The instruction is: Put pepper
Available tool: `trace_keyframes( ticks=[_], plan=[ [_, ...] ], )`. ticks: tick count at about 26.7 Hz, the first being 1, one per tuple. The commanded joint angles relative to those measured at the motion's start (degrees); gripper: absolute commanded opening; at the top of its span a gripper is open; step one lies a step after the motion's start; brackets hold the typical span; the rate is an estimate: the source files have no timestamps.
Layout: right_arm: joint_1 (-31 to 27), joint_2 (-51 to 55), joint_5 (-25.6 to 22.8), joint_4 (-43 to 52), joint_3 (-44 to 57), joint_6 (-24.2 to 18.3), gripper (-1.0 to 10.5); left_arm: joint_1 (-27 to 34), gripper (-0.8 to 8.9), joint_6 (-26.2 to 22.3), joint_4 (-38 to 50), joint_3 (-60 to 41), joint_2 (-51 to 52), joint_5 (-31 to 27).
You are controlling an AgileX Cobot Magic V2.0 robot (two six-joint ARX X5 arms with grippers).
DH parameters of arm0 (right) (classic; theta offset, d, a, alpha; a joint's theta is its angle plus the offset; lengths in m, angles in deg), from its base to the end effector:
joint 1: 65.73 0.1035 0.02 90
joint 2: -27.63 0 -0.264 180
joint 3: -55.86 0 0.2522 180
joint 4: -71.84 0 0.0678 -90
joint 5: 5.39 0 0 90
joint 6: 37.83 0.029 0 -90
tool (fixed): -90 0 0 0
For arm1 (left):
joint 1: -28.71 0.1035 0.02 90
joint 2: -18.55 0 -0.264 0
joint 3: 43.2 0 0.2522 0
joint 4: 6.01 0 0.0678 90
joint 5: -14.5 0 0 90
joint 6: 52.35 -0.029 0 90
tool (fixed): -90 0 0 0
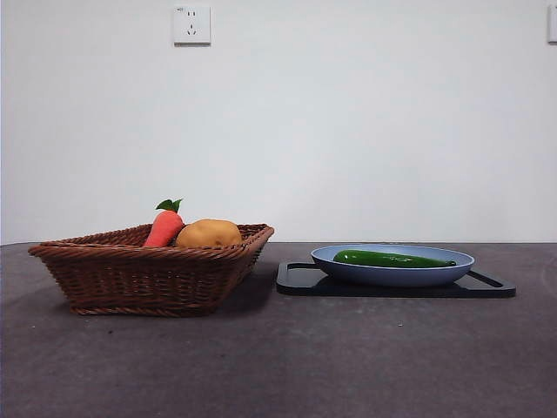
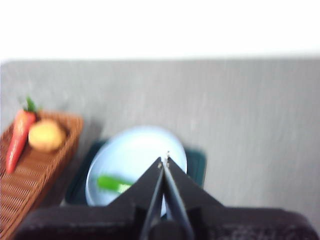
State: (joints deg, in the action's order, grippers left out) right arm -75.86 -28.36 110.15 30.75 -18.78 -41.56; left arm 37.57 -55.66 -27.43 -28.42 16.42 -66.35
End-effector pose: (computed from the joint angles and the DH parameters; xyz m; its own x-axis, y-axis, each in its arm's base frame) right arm 0.1973 -0.0225 0.3671 0.8968 0.2777 -0.3444 -0.2575 0.9606 0.1041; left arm 0.0971 0.0105 0.1538 0.9886 -0.0068 -0.1505 0.0119 0.9994 0.0329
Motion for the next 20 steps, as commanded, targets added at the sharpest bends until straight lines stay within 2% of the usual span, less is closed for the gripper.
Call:
trace_keyframes(
  ticks=[1, 5, 11, 15, 20],
  plan=[
    [-0.70, 6.67, -0.17, 4.50, 8.15, -0.31, 0.1, 0.22, 0.08, 0.59, 0.52, -0.35, 0.15, 0.11],
    [-1.88, 20.55, -2.38, 6.36, 21.14, -0.09, 0.1, 0.22, 0.08, 0.59, 0.52, -0.35, 0.15, 0.11],
    [-1.86, 34.07, -5.97, 12.83, 35.43, 0.92, 0.1, 0.22, 0.08, 0.59, 0.52, -0.35, 0.15, 0.11],
    [-1.86, 42.21, -8.96, 16.48, 44.33, 1.55, 0.1, 0.22, 0.08, 0.59, 0.52, -0.35, 0.15, 0.11],
    [-1.84, 48.59, -13.38, 16.63, 52.50, 2.03, 0.1, 0.22, 0.08, 0.59, 0.52, -0.35, 0.15, 0.11]
  ],
)
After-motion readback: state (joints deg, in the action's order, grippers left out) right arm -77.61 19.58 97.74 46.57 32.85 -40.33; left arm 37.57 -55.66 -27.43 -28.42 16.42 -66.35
